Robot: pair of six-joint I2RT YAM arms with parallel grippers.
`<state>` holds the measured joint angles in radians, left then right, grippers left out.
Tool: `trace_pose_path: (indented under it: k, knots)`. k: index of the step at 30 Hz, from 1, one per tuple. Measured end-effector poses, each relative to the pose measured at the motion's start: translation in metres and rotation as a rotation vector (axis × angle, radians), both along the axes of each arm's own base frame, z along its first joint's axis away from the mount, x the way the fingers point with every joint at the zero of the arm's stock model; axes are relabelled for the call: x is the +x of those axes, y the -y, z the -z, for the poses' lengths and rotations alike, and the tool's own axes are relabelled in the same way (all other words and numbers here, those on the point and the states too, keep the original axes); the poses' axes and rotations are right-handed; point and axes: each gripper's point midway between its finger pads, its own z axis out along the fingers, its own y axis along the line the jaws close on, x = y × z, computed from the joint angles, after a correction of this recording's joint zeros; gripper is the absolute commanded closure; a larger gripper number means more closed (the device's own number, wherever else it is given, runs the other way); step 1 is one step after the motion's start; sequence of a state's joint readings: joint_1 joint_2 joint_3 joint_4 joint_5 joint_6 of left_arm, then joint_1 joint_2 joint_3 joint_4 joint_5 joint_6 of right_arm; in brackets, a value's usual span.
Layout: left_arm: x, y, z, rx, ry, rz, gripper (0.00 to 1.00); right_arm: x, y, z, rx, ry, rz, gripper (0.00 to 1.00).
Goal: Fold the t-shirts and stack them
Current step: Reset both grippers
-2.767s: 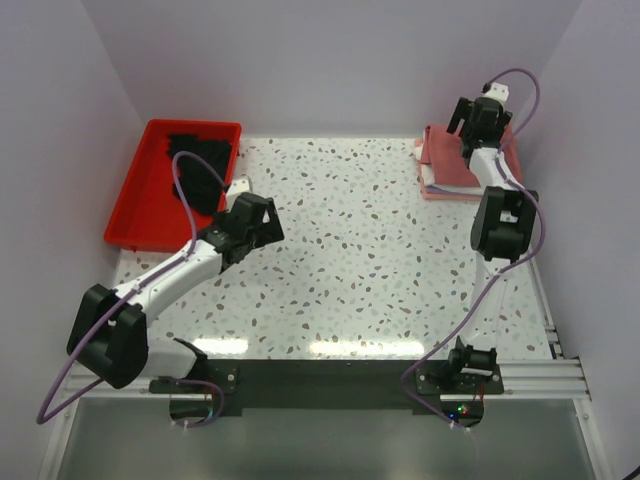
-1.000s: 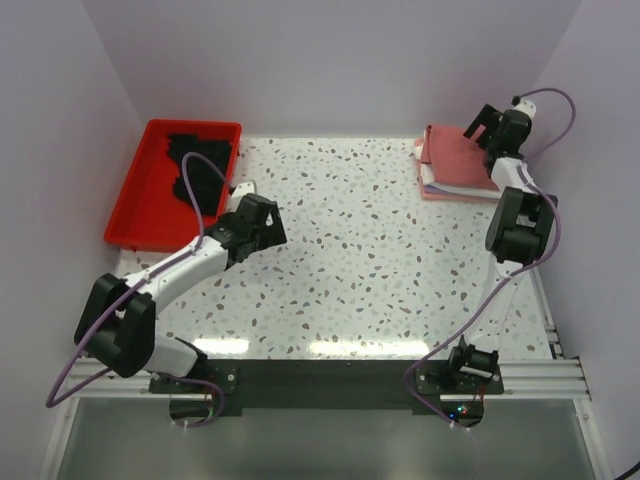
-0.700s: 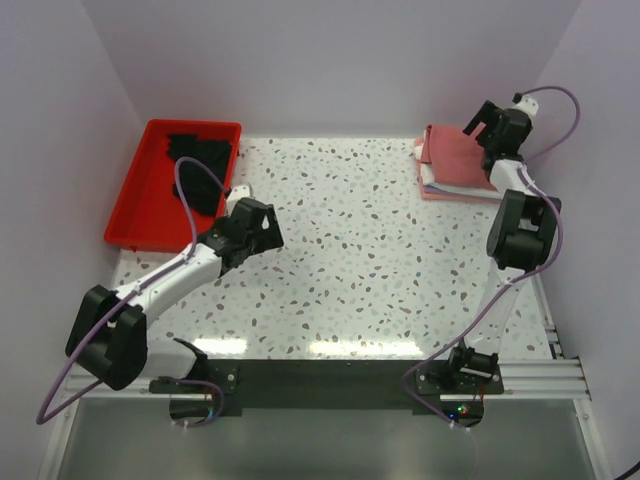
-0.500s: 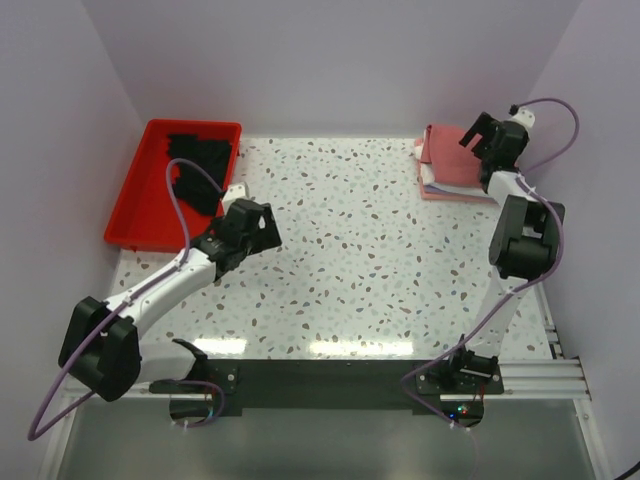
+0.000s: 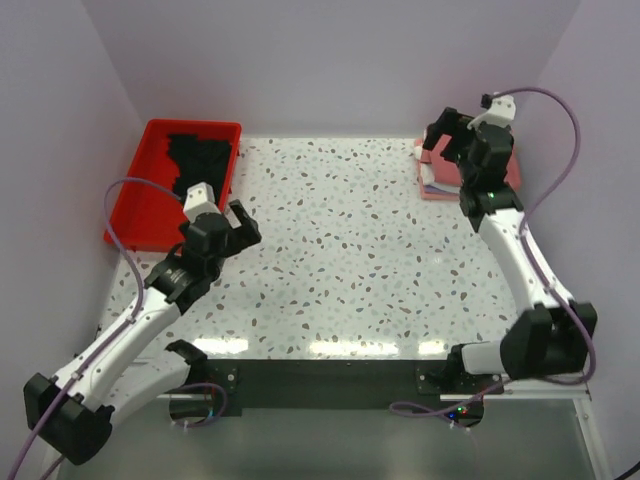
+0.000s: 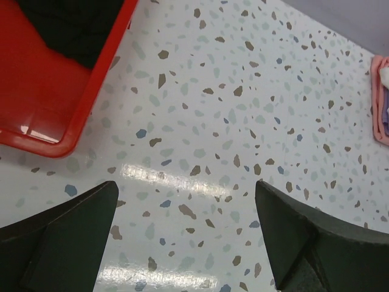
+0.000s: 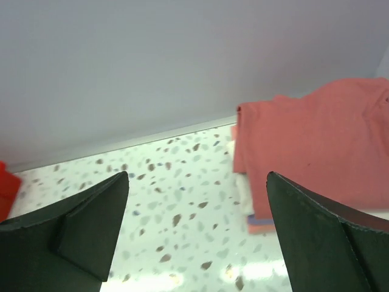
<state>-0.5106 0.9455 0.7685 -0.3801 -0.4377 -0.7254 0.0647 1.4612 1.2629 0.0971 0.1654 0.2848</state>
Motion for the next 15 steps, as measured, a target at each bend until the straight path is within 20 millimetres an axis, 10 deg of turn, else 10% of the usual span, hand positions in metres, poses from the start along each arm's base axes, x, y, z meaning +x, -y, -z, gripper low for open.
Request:
trace_pose_path:
  k: [5,15]
  knots:
    - [-0.016,-0.021,-0.027,-0.051,0.115,-0.07,0.0,-0.1,-0.01,-0.011,0.079,0.035,-0.041,0.01]
    - [-0.036,-0.045,-0.031,-0.102,0.191,-0.155,0.0,-0.217,0.007,0.092,0.118,-0.053,0.014,0.01]
